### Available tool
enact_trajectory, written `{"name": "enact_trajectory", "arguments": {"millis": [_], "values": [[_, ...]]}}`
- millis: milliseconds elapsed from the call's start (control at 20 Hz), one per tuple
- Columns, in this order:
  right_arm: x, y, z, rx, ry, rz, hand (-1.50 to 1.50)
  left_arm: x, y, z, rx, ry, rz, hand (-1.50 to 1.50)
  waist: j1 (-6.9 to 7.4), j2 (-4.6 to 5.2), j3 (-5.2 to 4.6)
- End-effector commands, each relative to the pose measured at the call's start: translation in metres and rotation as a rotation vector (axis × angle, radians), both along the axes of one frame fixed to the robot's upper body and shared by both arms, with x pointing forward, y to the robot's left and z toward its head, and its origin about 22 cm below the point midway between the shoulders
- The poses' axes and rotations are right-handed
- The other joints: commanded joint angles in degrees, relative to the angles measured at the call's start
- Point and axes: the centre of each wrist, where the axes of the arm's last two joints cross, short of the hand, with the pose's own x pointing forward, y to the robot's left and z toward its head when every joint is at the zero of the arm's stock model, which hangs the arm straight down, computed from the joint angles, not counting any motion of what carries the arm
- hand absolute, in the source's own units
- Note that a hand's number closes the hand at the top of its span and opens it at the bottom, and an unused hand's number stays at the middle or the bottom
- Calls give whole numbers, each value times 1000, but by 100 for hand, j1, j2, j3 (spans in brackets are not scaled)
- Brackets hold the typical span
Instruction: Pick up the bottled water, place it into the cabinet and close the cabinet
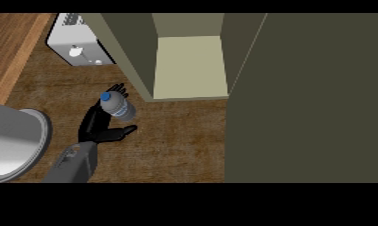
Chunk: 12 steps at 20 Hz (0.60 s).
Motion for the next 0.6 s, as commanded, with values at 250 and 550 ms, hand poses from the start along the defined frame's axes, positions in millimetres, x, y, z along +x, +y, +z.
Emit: {"name": "enact_trajectory", "arguments": {"millis": [250,550], "values": [[-12,2,26,14,-50,8,-150,-7,-13,-14,-144,-7,16,150,-16,2,-1],[-13,4,32,0,-39,11,-150,-42,-15,-37,-180,-26,133,150,106,-26,5]]}}
